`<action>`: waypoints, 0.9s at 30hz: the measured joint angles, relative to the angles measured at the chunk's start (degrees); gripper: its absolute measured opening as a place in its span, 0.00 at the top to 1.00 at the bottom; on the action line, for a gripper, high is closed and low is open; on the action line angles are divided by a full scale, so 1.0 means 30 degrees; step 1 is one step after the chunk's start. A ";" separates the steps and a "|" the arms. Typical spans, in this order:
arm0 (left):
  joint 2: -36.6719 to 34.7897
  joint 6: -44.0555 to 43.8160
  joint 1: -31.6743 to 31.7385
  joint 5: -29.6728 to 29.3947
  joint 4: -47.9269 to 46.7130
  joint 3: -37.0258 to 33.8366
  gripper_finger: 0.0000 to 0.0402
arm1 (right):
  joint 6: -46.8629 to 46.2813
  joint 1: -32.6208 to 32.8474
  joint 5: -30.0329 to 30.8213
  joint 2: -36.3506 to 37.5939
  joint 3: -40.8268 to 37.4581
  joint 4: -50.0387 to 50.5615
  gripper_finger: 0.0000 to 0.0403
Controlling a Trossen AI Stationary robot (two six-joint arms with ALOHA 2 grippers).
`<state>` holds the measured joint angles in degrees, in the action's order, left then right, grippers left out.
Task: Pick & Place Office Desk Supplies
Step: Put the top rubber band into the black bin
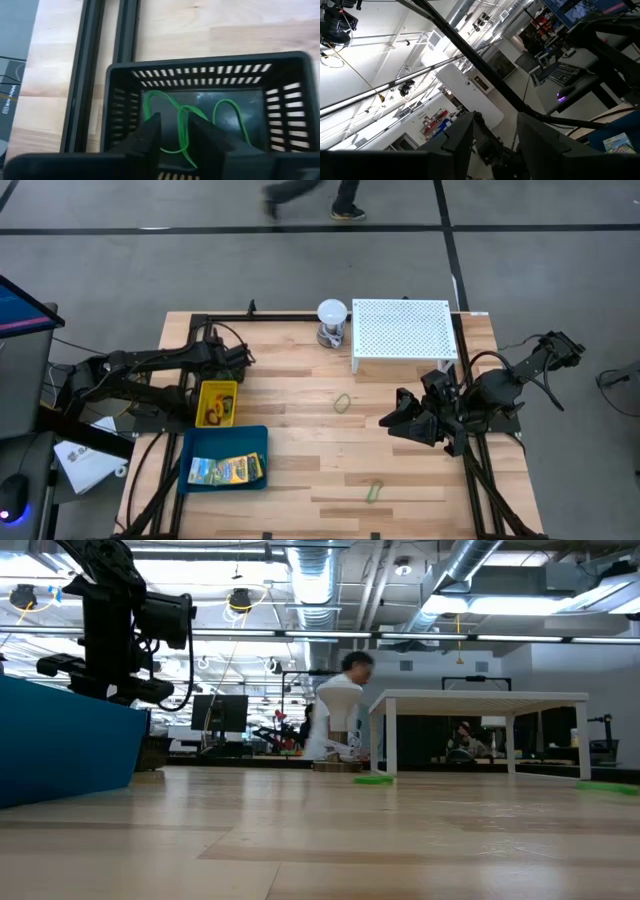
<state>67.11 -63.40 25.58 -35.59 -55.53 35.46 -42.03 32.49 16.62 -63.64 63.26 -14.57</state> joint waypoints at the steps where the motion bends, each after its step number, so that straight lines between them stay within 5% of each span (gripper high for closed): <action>1: -0.0015 0.0006 0.0000 0.0045 0.0022 0.0116 0.73 | -0.0003 0.0000 -0.0005 0.0000 0.0000 0.0000 0.63; 6: -0.0758 0.0464 -0.0153 0.0899 0.0588 0.0870 0.61 | -0.0006 -0.0033 -0.0015 0.0000 0.0000 0.0181 0.63; 9: -0.1690 0.3121 -0.0421 0.2918 0.3269 0.1220 0.58 | -0.0008 -0.0127 -0.0022 0.0000 0.0000 0.0211 0.63; 15: -0.3016 0.7505 -0.1449 1.1787 1.0289 0.1270 0.60 | -0.0006 -0.0138 -0.0025 0.0000 0.0000 0.0277 0.63; 19: -0.2984 0.7737 -0.4456 1.7267 1.2268 0.1278 0.64 | 0.0155 -0.0124 -0.0084 0.0000 0.0000 0.0291 0.63; 23: -0.1763 0.7397 -0.9312 1.6938 1.4652 0.1270 0.64 | 0.0520 -0.0124 -0.0087 0.0000 0.0000 0.0318 0.63; 27: 0.0914 0.7387 -1.2783 1.3111 1.9186 0.1430 0.62 | 0.0714 -0.0124 -0.0087 0.0000 0.0000 0.0331 0.63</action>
<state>69.85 -41.24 -12.77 3.75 2.03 39.74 -39.88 32.12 16.36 -63.64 63.26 -13.57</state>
